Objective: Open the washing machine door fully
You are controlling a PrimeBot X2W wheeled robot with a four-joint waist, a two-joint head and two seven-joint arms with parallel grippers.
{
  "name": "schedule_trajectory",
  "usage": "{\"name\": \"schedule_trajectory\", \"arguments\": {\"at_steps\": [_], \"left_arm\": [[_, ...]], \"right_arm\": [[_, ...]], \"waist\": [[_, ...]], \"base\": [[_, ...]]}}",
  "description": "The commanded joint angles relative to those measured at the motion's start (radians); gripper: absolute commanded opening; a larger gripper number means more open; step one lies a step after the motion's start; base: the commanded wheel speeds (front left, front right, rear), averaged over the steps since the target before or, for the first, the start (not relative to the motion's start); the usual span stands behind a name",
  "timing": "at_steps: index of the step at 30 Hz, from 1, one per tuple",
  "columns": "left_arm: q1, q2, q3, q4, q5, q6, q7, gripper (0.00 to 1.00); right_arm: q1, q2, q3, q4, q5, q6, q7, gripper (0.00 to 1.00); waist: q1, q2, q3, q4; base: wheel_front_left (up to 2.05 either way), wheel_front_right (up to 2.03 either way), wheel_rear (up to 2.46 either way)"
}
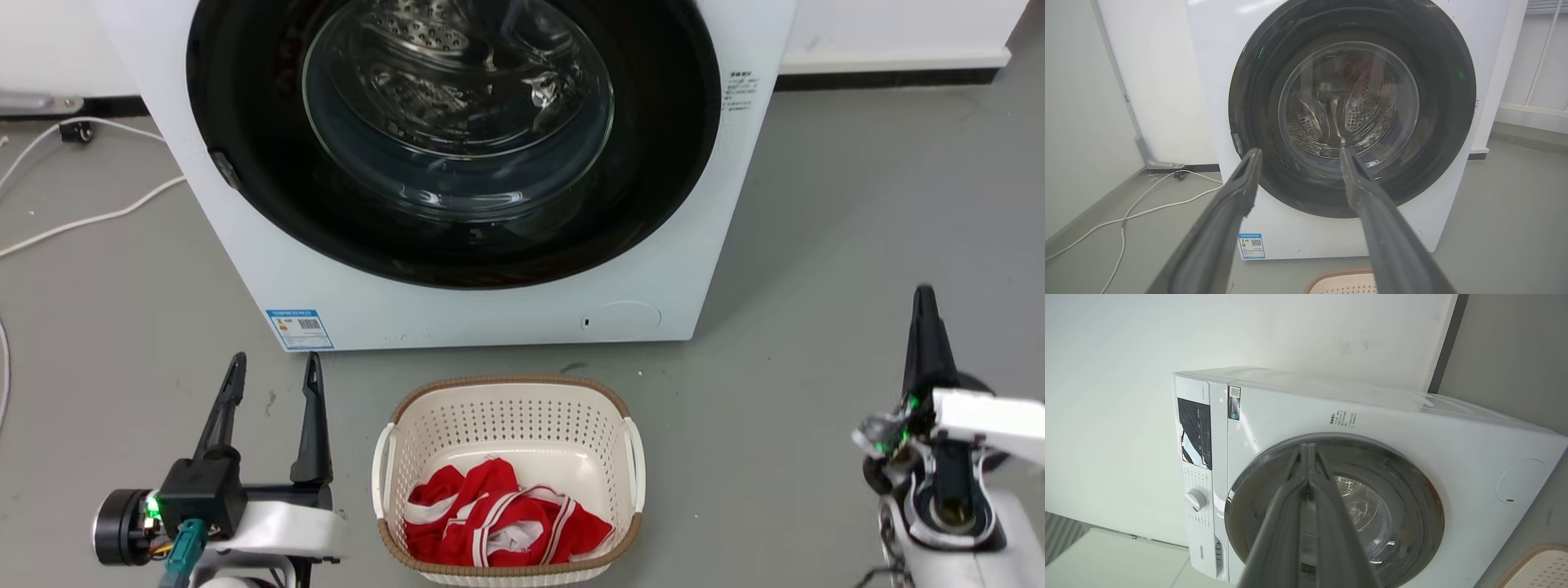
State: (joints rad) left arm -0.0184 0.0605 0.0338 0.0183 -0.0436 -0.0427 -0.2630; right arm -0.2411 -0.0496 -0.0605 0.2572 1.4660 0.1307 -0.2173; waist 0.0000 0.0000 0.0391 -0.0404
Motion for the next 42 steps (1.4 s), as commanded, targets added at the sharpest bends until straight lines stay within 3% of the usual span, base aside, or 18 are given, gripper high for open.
{"name": "schedule_trajectory", "arguments": {"at_steps": [1, 6, 10, 14, 21, 32, 42], "left_arm": [[-0.015, 0.0, 0.001, -0.004, 0.005, 0.006, -0.003, 1.0], [-0.046, -0.001, 0.006, -0.013, 0.007, 0.002, -0.003, 1.0], [-0.08, -0.001, 0.004, -0.023, 0.011, -0.008, -0.003, 1.0], [-0.128, -0.002, -0.003, -0.035, 0.008, -0.013, -0.003, 1.0], [-0.199, 0.0, -0.006, -0.047, 0.016, -0.024, -0.003, 1.0], [-0.26, -0.003, -0.01, -0.071, 0.017, -0.03, -0.003, 1.0], [-0.295, -0.006, -0.013, -0.084, -0.002, -0.028, -0.003, 1.0]], "right_arm": [[-0.021, -0.001, -0.003, 0.002, 0.006, 0.0, 0.006, 0.0], [-0.19, -0.018, -0.034, 0.094, 0.094, 0.0, 0.063, 0.0], [-0.363, -0.07, -0.048, 0.21, 0.122, 0.0, 0.112, 0.0], [-0.602, -0.17, -0.01, 0.389, 0.088, 0.0, 0.193, 0.0], [-0.91, -0.269, 0.093, 0.625, -0.02, 0.0, 0.335, 0.0], [-1.23, -0.252, 0.229, 0.851, -0.165, 0.0, 0.544, 0.0], [-1.325, -0.216, 0.281, 0.939, -0.237, 0.0, 0.576, 0.0]], "waist": [[0.0, 0.0, 0.013, -0.001], [0.0, 0.0, 0.063, 0.0], [0.0, 0.0, 0.114, 0.008], [0.0, 0.0, 0.181, 0.027], [0.0, 0.0, 0.257, 0.047], [0.0, 0.0, 0.364, 0.057], [0.0, 0.0, 0.428, 0.07]], "base": [[0.0, 0.0, 0.0], [0.0, 0.0, 0.0], [0.0, 0.0, 0.0], [0.0, 0.0, 0.0], [0.0, 0.0, 0.0], [0.0, 0.0, 0.0], [0.0, 0.0, 0.0]]}}
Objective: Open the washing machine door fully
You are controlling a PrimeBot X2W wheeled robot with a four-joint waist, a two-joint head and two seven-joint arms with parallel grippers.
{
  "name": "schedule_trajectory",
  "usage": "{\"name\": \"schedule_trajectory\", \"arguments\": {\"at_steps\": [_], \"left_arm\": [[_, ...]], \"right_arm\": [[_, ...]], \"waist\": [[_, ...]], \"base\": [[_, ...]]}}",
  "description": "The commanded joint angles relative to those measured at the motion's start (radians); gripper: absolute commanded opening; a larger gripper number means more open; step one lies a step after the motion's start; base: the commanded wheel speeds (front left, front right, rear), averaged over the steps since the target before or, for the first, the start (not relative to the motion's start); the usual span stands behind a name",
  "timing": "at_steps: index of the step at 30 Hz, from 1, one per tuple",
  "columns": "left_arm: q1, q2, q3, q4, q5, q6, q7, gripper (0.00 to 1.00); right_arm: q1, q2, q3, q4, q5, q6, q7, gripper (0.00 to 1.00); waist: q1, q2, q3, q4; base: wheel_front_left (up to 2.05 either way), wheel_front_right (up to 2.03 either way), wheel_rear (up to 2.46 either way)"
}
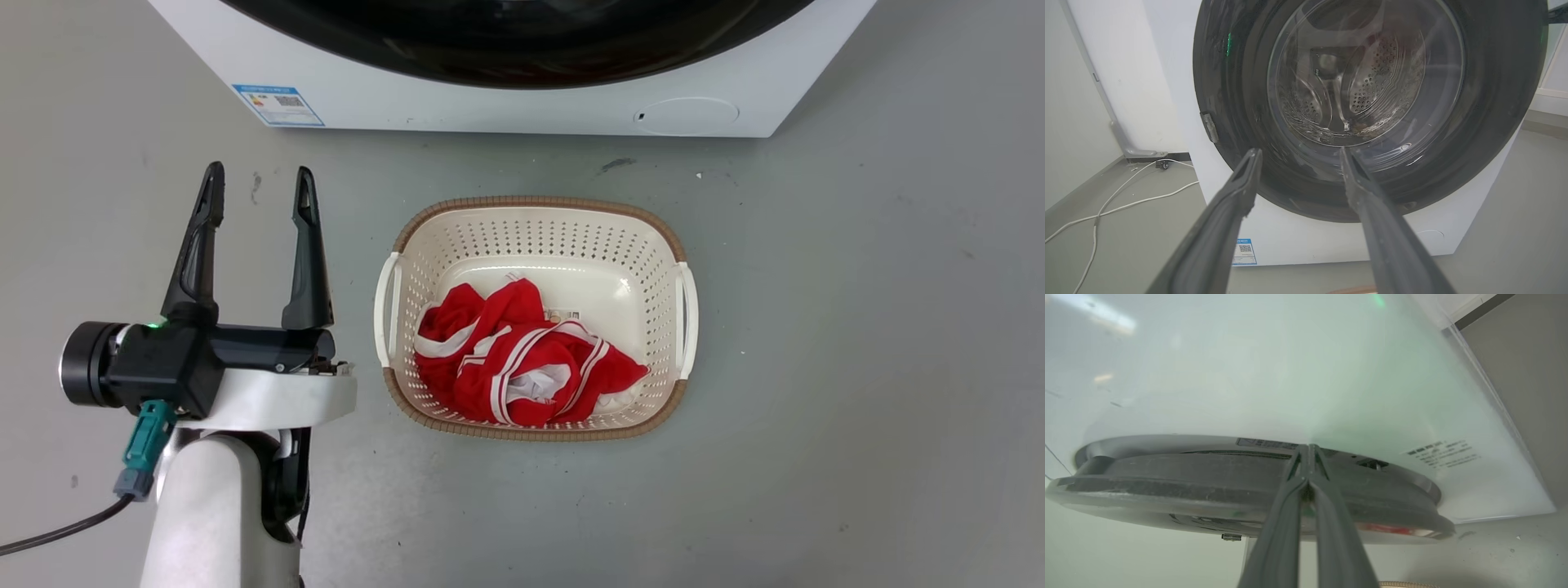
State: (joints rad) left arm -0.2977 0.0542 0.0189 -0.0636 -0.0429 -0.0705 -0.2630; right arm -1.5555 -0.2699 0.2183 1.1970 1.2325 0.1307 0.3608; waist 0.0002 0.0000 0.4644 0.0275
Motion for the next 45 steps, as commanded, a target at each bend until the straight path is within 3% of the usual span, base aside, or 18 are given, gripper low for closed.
{"name": "schedule_trajectory", "arguments": {"at_steps": [1, 12, 20, 29, 36, 45], "left_arm": [[-0.019, 0.0, 0.001, -0.003, -0.002, 0.0, -0.003, 1.0], [-0.024, -0.003, -0.007, -0.008, -0.007, 0.004, -0.003, 1.0], [-0.033, -0.004, -0.009, 0.001, -0.008, 0.001, -0.003, 1.0], [-0.035, -0.004, -0.012, 0.012, -0.008, 0.002, -0.003, 1.0], [-0.024, -0.004, -0.011, 0.028, -0.009, 0.001, -0.003, 1.0], [0.02, -0.004, -0.021, 0.057, -0.011, 0.004, -0.003, 1.0]], "right_arm": [[-0.015, 0.006, 0.004, 0.004, -0.005, 0.0, 0.004, 0.0], [-0.028, 0.018, 0.002, 0.039, -0.011, 0.0, 0.031, 0.0], [-0.032, 0.048, -0.02, 0.032, 0.031, 0.001, 0.133, 0.0], [0.013, 0.032, -0.04, -0.025, 0.074, 0.001, 0.25, 0.0], [0.082, 0.039, -0.034, -0.09, 0.104, 0.001, 0.374, 0.0], [0.211, 0.053, -0.01, -0.165, 0.112, 0.001, 0.457, 0.0]], "waist": [[-0.0002, 0.0, 0.006, 0.005], [-0.0002, 0.0, 0.031, 0.013], [-0.0002, 0.0, 0.039, 0.013], [-0.0002, 0.0, 0.028, 0.005], [-0.0002, 0.0, -0.01, -0.005], [-0.0002, 0.0, -0.106, -0.012]], "base": [[0.0, 0.0, 0.0], [0.0, 0.0, 0.0], [0.0, 0.0, 0.0], [0.0, 0.0, 0.0], [0.0, 0.0, 0.0], [0.0, 0.0, 0.0]]}}
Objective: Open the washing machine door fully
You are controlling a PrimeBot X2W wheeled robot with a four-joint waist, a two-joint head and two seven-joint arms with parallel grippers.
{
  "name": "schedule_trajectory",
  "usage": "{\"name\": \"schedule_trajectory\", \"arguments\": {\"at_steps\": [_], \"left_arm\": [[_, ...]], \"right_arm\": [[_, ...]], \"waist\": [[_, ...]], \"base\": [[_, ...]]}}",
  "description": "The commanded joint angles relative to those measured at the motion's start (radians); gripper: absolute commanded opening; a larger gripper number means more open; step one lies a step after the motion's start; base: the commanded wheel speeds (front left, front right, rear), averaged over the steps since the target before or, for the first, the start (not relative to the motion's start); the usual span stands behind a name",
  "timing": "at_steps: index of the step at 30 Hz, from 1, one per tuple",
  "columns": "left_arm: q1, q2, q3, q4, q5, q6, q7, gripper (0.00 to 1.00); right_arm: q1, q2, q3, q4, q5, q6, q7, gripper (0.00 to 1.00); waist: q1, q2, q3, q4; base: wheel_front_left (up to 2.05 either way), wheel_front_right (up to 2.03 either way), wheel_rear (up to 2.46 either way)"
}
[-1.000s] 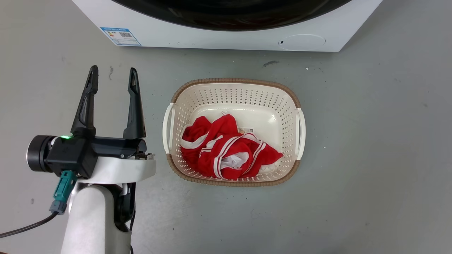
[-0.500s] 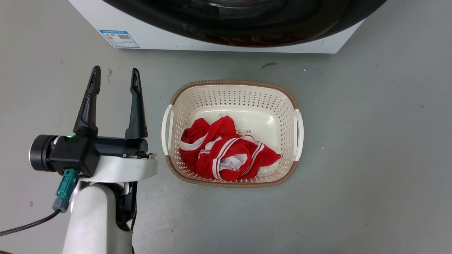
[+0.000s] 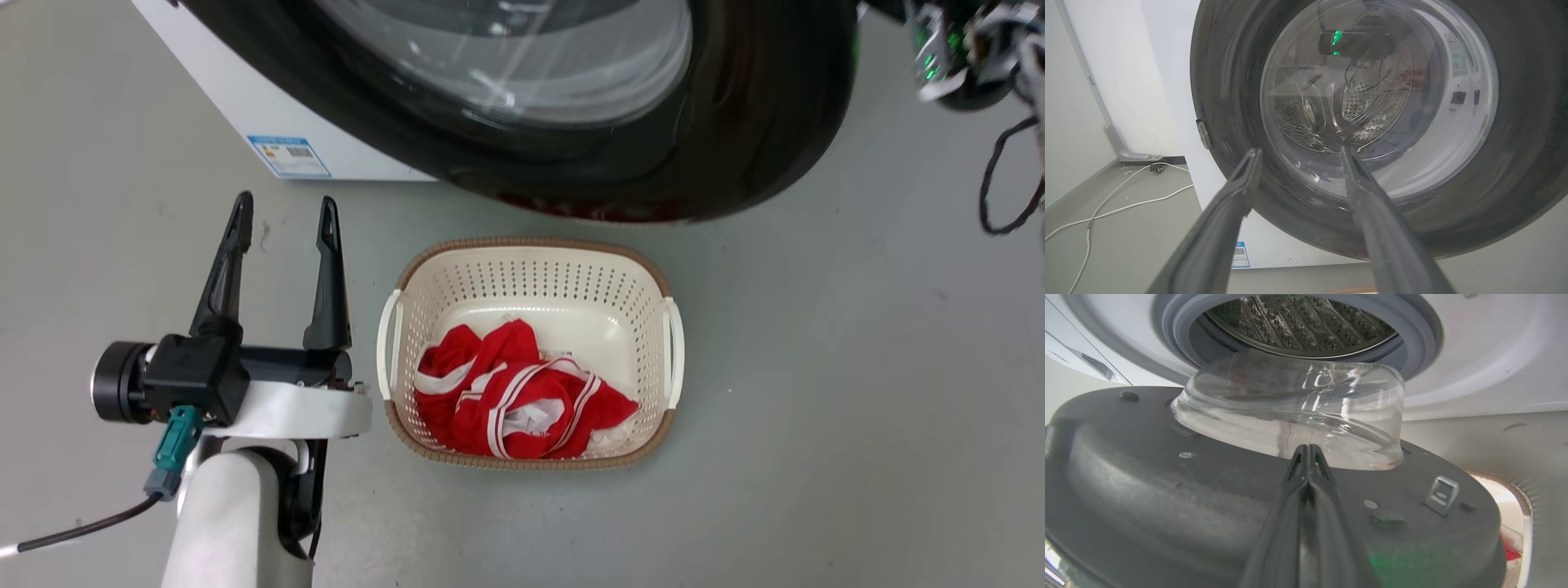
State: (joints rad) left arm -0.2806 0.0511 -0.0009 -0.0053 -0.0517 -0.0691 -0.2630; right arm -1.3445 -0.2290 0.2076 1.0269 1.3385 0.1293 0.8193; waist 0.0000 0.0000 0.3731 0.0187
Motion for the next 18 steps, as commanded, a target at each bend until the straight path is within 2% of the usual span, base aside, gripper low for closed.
{"name": "schedule_trajectory", "arguments": {"at_steps": [1, 18], "left_arm": [[0.009, -0.001, -0.002, 0.001, -0.003, 0.004, -0.003, 1.0], [0.113, -0.001, -0.013, 0.029, -0.01, 0.009, -0.003, 1.0]], "right_arm": [[0.019, 0.016, 0.005, -0.007, 0.007, 0.002, 0.008, 0.0], [0.34, 0.104, 0.073, -0.284, 0.041, 0.002, 0.153, 0.0]], "waist": [[0.0, 0.0, -0.028, -0.006], [0.0, 0.0, -0.17, -0.027]], "base": [[0.0, 0.0, 0.0], [0.0, 0.0, 0.0]]}}
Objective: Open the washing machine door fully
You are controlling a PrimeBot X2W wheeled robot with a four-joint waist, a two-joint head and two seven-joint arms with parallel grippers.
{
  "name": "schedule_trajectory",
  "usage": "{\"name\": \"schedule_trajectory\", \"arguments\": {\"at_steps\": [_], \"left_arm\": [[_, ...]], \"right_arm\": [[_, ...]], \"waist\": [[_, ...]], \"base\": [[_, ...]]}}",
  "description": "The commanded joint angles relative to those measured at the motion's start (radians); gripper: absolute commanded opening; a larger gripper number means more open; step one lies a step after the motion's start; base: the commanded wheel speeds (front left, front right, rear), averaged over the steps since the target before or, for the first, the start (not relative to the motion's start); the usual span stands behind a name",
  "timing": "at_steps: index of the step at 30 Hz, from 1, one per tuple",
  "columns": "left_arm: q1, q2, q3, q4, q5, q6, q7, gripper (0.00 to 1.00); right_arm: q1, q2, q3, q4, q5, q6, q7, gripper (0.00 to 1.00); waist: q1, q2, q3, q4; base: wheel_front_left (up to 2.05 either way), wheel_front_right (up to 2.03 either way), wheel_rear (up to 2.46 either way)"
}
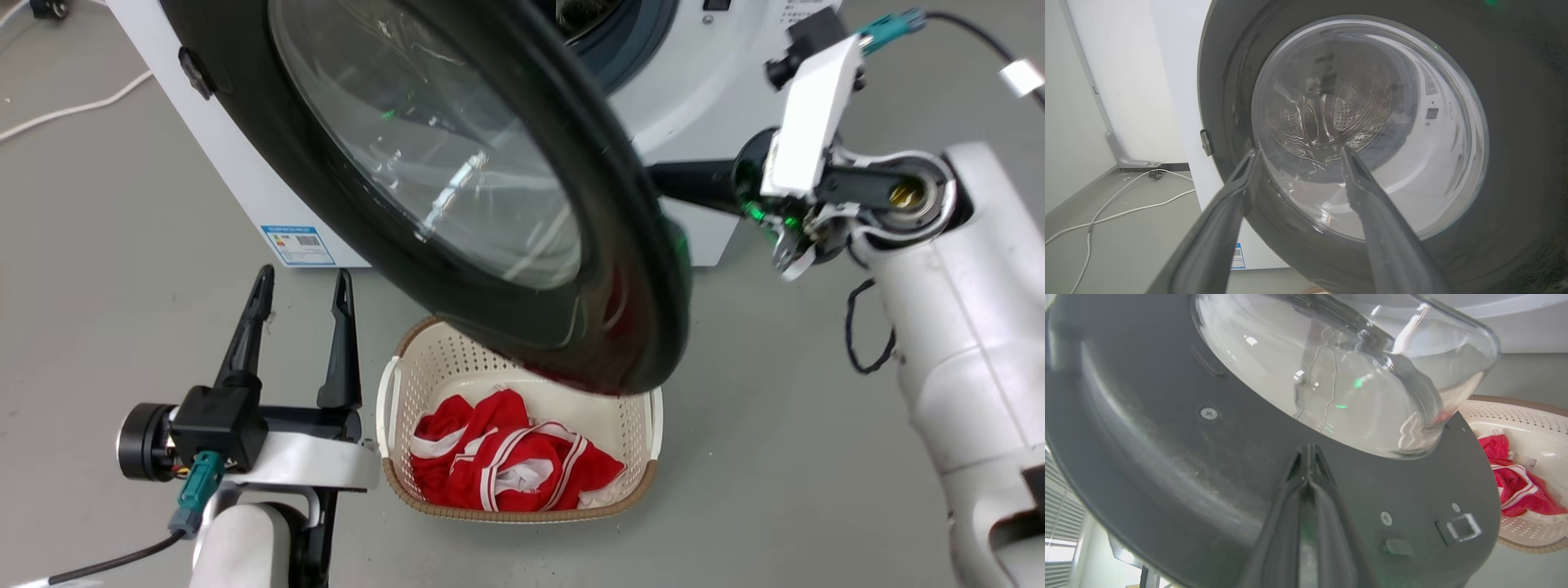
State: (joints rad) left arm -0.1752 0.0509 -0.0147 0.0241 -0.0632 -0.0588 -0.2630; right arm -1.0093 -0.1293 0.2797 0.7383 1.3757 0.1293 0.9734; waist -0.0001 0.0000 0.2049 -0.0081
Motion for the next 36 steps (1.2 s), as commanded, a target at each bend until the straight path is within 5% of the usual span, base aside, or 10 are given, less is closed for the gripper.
{"name": "schedule_trajectory", "arguments": {"at_steps": [1, 26, 30, 36], "left_arm": [[0.01, -0.001, 0.0, 0.001, 0.001, -0.001, -0.003, 1.0], [0.049, -0.001, -0.025, 0.014, -0.015, 0.002, -0.003, 1.0], [0.055, -0.001, -0.027, 0.013, -0.015, 0.002, -0.003, 1.0], [0.069, -0.001, -0.027, 0.015, -0.019, 0.006, -0.003, 1.0]], "right_arm": [[0.019, 0.009, 0.003, -0.011, 0.009, 0.002, 0.005, 0.0], [0.262, 0.082, 0.141, -0.261, 0.116, 0.002, -0.019, 0.0], [0.271, 0.081, 0.131, -0.253, 0.12, 0.002, -0.079, 0.0], [0.31, 0.08, 0.027, -0.221, 0.09, 0.002, -0.336, 0.0]], "waist": [[0.0001, 0.0, -0.008, 0.001], [0.0001, 0.0, -0.063, 0.015], [0.0001, 0.0, -0.068, 0.015], [0.0001, 0.0, -0.083, 0.013]], "base": [[0.0, 0.0, 0.0], [0.0, 0.0, 0.0], [0.0, 0.0, 0.0], [0.0, 0.0, 0.0]]}}
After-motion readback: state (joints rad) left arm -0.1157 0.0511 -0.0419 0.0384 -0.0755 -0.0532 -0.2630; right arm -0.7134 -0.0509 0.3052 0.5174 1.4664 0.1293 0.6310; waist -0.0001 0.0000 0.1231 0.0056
